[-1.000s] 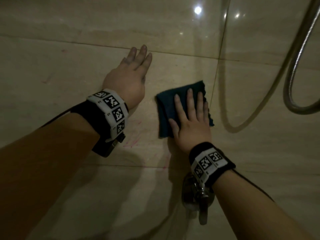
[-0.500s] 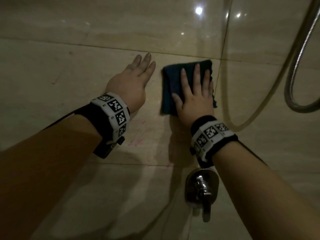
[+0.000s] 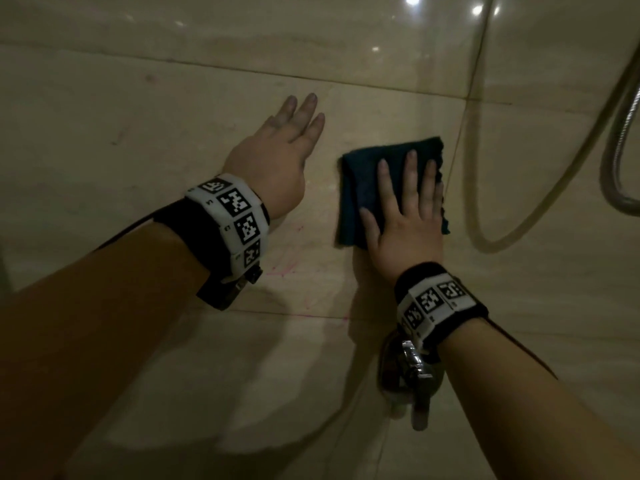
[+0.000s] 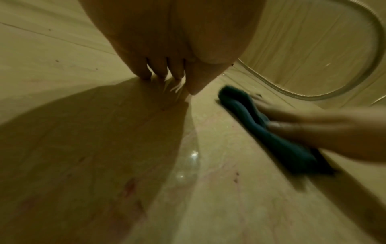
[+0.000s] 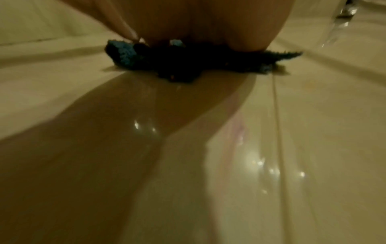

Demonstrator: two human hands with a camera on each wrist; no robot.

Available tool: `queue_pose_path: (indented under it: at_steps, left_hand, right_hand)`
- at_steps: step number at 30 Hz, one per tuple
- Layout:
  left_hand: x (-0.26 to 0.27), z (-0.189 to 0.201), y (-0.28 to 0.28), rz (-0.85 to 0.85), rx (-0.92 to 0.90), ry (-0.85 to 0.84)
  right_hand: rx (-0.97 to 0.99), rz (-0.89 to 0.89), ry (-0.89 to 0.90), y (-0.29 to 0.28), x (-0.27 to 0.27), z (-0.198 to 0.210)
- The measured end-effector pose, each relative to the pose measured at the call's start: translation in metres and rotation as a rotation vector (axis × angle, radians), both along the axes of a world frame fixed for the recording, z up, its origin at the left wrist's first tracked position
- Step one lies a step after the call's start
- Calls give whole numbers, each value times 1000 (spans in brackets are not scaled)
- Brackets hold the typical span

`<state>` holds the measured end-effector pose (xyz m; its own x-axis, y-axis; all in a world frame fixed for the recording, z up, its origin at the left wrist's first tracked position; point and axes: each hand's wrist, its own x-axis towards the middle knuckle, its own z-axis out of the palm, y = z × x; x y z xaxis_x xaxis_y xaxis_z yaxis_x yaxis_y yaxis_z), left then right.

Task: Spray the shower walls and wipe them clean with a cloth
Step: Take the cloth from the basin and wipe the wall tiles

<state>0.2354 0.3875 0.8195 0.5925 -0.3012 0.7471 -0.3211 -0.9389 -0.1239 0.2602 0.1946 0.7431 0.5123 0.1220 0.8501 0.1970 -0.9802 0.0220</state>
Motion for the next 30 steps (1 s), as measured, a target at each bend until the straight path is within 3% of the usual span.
queue_pose_path:
  at_steps: [7,14,17,22,30]
  left_hand:
    - [-5,-11,0,25,67,26]
    - [-12,-18,11,96,-22,60]
    - [-14,-24,23,145,-37,103]
    - [-22,-35,40,169,-27,135]
    - [-20,-49,69,171,-80,185]
  right_hand:
    - [41,-26,104,8,-10,-11]
    - [100,-14,54,35,-10,52]
    - [109,-17,39,42,-8,60]
    - [77,-11,24,41,-9,48]
    - [56,-25,209,68,-20,-7]
